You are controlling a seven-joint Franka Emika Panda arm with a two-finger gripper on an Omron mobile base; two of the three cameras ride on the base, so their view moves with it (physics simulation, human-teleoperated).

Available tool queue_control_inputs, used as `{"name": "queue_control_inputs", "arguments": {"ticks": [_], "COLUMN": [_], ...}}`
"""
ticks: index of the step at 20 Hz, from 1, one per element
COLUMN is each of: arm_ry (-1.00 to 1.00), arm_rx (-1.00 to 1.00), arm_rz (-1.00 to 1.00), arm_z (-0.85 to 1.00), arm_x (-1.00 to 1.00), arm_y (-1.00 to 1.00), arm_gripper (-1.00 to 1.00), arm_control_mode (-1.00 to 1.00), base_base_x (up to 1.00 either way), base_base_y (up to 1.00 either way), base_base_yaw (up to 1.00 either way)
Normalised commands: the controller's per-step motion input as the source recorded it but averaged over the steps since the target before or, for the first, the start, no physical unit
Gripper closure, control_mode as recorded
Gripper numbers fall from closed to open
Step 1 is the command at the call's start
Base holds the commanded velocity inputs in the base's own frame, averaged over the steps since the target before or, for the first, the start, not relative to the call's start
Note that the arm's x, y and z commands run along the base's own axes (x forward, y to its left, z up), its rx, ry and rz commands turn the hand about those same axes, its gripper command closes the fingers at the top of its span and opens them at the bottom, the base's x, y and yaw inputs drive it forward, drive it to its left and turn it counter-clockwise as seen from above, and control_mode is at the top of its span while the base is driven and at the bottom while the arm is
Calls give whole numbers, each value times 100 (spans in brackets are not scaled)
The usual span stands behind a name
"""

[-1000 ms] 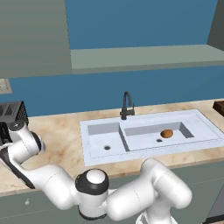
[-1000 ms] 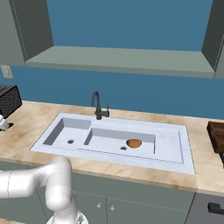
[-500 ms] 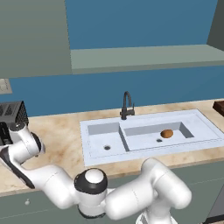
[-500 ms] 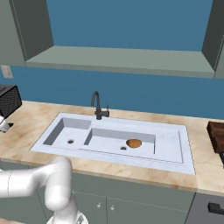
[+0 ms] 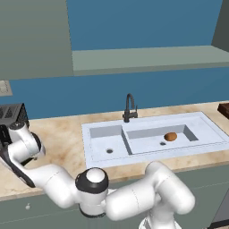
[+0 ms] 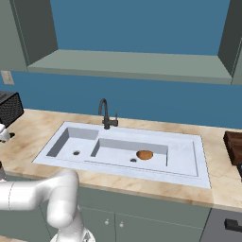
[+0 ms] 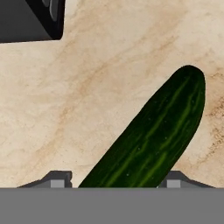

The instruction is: Pick up all produce items and place them in the sink. Turn on the sink faucet to wash them. Then turn the sink off and put them in the tray.

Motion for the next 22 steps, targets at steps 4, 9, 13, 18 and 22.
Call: {"name": "queue_control_inputs", "arguments": {"ticks": [4,9,13,18,22], "arm_ry": [-6,-11,-8,-10,-8], "arm_rx": [8,9,8,8,10], "arm_rz": [0,0,0,0,-1], "arm_z": [0,12,16,31,39], "arm_x": [0,-7,-1,0,0], "arm_y": [-31,-58,-61,-65,-69], "arm_gripper": [100,100,100,100,100], "arm_control_mode": [-100,-100,-100,-100,-100], "base_base_x": [0,0,0,0,0], "base_base_y": [0,0,0,0,0], "base_base_yaw": [0,0,0,0,0]}}
